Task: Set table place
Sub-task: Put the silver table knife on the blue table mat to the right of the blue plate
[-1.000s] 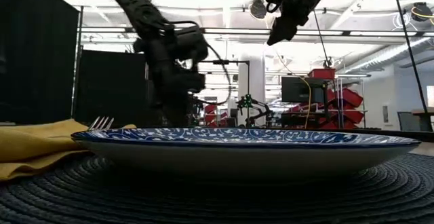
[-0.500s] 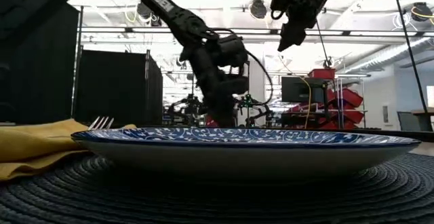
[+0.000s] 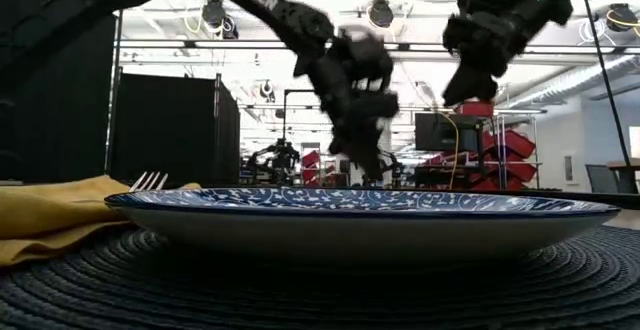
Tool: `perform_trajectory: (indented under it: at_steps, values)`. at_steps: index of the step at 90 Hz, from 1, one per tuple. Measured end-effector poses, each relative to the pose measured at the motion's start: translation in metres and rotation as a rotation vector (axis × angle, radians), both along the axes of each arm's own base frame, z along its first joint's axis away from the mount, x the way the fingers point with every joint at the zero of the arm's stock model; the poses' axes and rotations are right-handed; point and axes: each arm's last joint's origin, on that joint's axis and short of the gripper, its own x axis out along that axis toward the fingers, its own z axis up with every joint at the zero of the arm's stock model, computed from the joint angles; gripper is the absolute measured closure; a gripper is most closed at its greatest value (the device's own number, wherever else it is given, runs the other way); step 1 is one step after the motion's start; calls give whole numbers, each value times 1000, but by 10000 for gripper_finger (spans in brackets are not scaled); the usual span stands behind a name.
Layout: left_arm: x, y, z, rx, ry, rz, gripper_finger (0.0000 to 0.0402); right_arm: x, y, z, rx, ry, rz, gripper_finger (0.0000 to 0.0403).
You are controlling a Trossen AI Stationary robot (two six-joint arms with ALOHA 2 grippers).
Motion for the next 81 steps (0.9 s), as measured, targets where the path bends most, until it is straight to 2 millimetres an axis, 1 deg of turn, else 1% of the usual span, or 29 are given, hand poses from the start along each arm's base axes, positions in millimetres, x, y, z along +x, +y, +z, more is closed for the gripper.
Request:
perform_trajectory:
  at_steps: [9, 15, 21, 27, 32, 38, 48, 58, 67, 81]
  values:
    - [3, -11, 10, 18, 14, -59, 401, 1, 2, -19, 58, 48, 9, 261]
    - [5, -15, 16, 28, 8, -73, 401, 3, 2, -28, 75, 71, 9, 261]
    - [6, -17, 21, 51, 13, -73, 401, 6, 2, -32, 77, 74, 17, 261]
    - [0, -17, 30, 110, 59, -42, 401, 8, 3, -35, 84, 87, 25, 261]
    - [-4, -13, 43, 178, 63, 5, 401, 9, 3, -36, 86, 91, 30, 261]
    - [-17, -6, 64, 222, 84, 47, 401, 9, 3, -36, 83, 87, 35, 261]
    - [-40, 11, 93, 227, 91, 107, 401, 9, 3, -35, 70, 86, 45, 261]
    - [-59, 25, 114, 221, 90, 169, 401, 9, 3, -35, 62, 82, 51, 261]
    - [-75, 32, 130, 216, 90, 206, 401, 9, 3, -35, 57, 81, 56, 261]
    - [-94, 33, 149, 216, 89, 224, 401, 9, 3, -35, 38, 86, 78, 261]
